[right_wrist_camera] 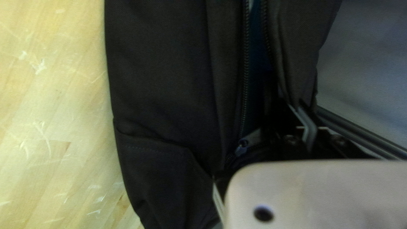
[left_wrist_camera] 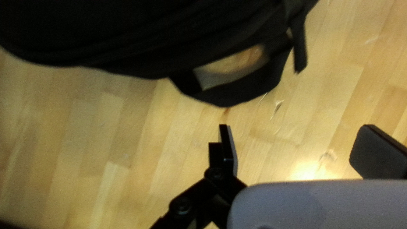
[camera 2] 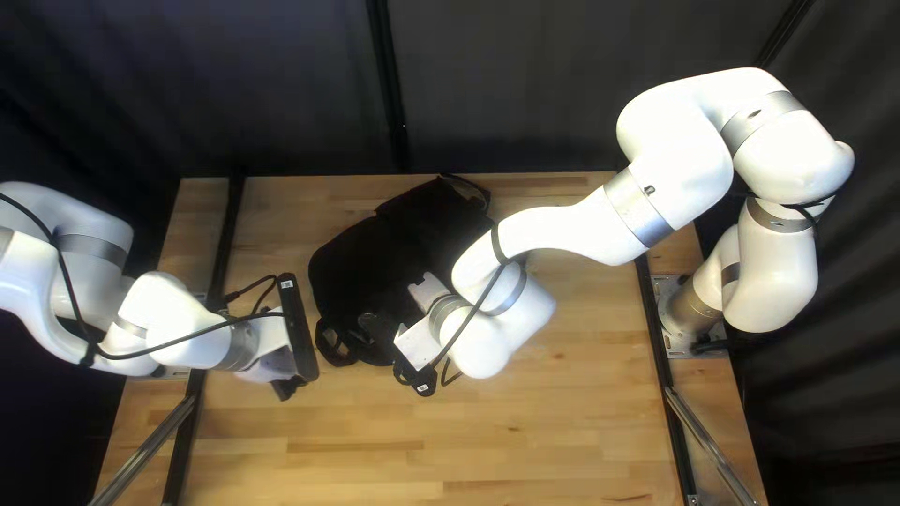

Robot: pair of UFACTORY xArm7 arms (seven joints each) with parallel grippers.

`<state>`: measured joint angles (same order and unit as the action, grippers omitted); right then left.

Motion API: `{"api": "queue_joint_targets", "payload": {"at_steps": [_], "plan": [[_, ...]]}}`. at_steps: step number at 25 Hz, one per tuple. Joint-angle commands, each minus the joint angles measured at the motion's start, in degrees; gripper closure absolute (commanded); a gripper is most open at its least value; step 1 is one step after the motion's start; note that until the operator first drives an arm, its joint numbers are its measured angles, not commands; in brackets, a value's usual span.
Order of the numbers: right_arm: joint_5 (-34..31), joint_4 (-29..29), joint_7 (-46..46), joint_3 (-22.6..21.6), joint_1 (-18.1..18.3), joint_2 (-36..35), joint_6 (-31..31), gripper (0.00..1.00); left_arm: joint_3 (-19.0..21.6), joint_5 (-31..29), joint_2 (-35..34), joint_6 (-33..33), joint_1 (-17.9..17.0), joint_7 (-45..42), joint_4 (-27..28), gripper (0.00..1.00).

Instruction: Remove a lunch box from a kids backpack

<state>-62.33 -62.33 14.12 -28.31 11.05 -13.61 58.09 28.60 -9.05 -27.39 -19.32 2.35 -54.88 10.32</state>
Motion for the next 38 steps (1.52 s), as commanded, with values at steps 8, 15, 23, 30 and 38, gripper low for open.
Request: {"api": "queue_joint_targets", "payload": {"at_steps": [8,15,23,30,38], "plan": [[-0.67,-0.73,0.69,0.26,-0.02,-0.55,-0.05,1.0,9.92,-5.38,3.65,15.2,15.12,-8.84,-1.77,0.0],[-1.17,-0.98,1.01,0.34,-0.1,-0.8,-0.15,1.0,10.86,-6.9,5.0,19.53,17.52,-7.58,-2.55,0.0],[-1.61,-1.22,1.14,0.43,-0.09,-1.09,-0.42,1.0,6.4,-7.76,5.77,20.88,14.99,-4.31,-3.27,0.0],[-1.61,-2.12,1.2,0.26,-0.5,-1.52,0.04,1.0,9.23,-8.59,6.63,24.6,20.48,-3.9,-4.66,0.63],[-1.19,-1.17,1.66,-0.22,-0.79,-0.16,0.11,1.0,10.17,-8.62,6.48,25.84,22.52,-3.73,-5.39,1.0]]}}
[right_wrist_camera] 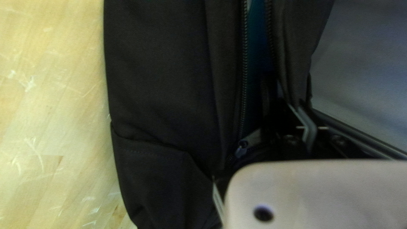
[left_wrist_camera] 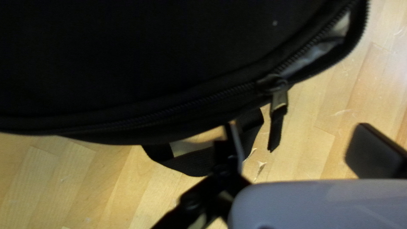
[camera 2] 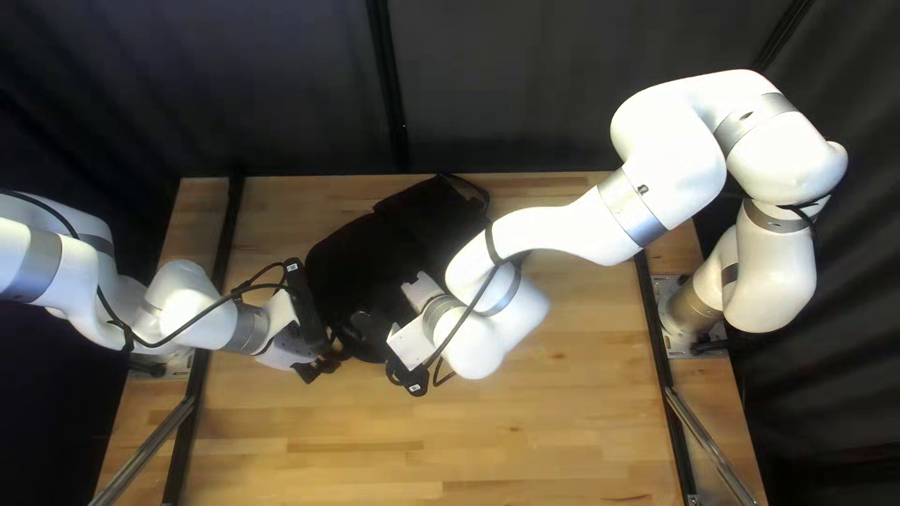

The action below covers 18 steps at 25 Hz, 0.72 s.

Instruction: Remove a lunch box from a kids backpack

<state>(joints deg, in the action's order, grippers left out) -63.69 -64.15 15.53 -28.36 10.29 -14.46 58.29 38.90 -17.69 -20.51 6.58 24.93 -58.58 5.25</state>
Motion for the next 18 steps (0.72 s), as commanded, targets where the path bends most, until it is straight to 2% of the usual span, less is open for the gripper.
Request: {"api": "queue_joint_targets", "payload": {"at_steps": [1,6,8,18], "plan": [[0.25,0.95,0.37,-0.23,-0.06,0.95,-0.09,1.0,-2.65,-0.09,-1.19,-0.94,-2.39,0.29,-0.72,1.0],[0.55,2.67,1.09,-0.47,-0.12,1.87,-0.42,1.0,-14.36,0.66,-6.37,-6.97,-13.7,3.12,-2.33,1.0],[0.6,2.99,1.36,-0.6,-0.29,1.8,-0.34,1.0,-17.12,0.96,-7.74,-8.97,-16.0,4.5,-2.26,1.0],[2.41,8.12,3.26,-1.99,-0.94,5.0,-1.46,1.0,-24.72,0.39,-8.63,-10.84,-18.45,11.21,-1.72,1.0]]}}
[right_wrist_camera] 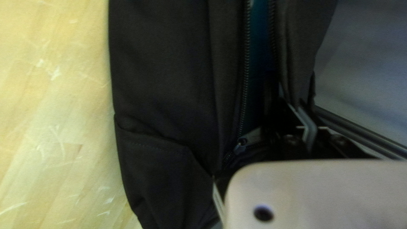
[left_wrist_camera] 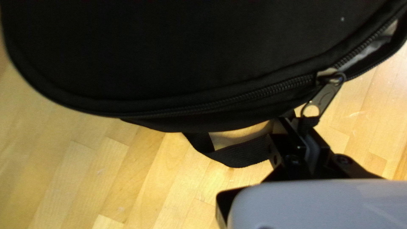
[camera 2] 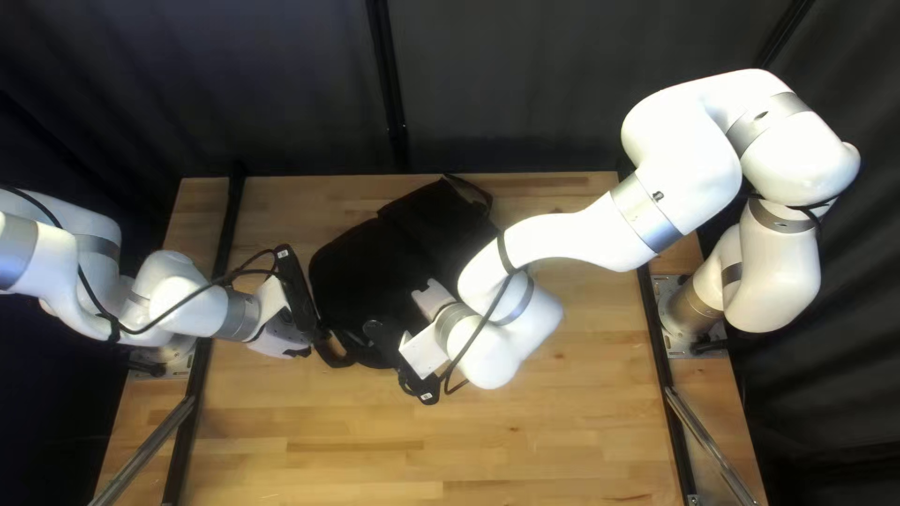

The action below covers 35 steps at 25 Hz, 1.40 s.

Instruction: Remove a lunch box from a kids backpack

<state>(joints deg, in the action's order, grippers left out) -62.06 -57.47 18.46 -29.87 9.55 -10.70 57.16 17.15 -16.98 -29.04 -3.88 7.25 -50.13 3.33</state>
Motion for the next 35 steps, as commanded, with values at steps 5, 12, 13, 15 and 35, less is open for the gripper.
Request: {"api": "queue_joint_targets", "payload": {"at_steps": [5,12,13,15,35], "plan": [[1.56,2.75,0.51,-1.04,-0.5,2.15,-0.79,1.0,-8.05,-0.25,-1.45,-2.45,-2.87,7.16,0.38,1.0],[1.68,2.9,0.56,-1.48,-0.92,1.77,-1.22,1.0,-13.38,-0.43,-2.79,-4.81,-4.16,12.53,0.81,1.0],[1.76,2.93,0.59,-1.6,-1.02,1.86,-1.24,1.0,-14.61,-0.38,-3.67,-5.6,-4.49,13.74,0.58,1.0],[1.99,2.99,0.57,-1.85,-1.25,1.95,-1.11,1.0,-16.8,-0.32,-4.9,-6.63,-4.9,15.83,0.16,1.0],[1.64,0.16,1.23,-3.36,-3.87,-1.15,1.19,1.0,-41.2,2.24,-7.45,-16.07,-8.45,38.44,4.47,1.0]]}}
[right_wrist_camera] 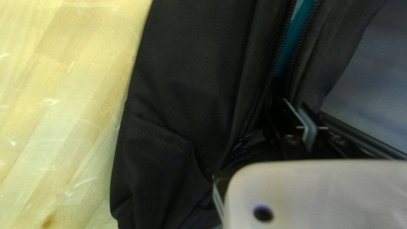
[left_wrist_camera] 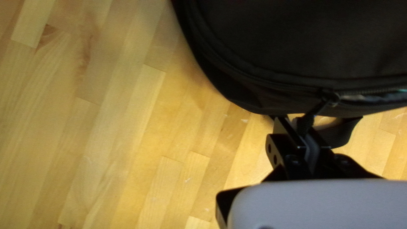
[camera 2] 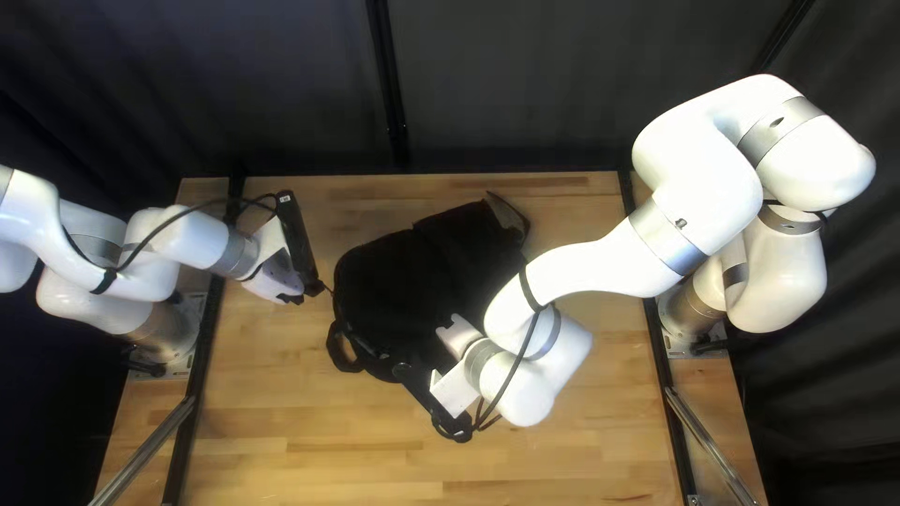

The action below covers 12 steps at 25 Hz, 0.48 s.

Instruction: Remove a lunch box from a kids backpack

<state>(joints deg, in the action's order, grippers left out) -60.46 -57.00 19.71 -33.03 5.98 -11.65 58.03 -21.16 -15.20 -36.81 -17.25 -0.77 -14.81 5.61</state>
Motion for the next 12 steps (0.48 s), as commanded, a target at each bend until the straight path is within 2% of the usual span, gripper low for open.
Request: {"api": "queue_joint_targets", "payload": {"at_steps": [1,7,12], "plan": [[0.0,-0.44,0.02,-0.27,-0.44,-0.33,0.42,1.0,-3.7,0.53,0.56,-3.43,-0.49,4.06,2.89,1.0],[-0.88,-1.48,0.14,-0.18,-0.8,-1.75,0.4,1.0,-7.3,1.36,2.93,-5.05,-1.8,7.85,6.21,1.0],[-1.21,-1.58,0.06,-0.13,-0.78,-2.11,0.03,1.0,-14.25,5.52,9.86,-2.26,-8.5,13.72,10.31,1.0]]}}
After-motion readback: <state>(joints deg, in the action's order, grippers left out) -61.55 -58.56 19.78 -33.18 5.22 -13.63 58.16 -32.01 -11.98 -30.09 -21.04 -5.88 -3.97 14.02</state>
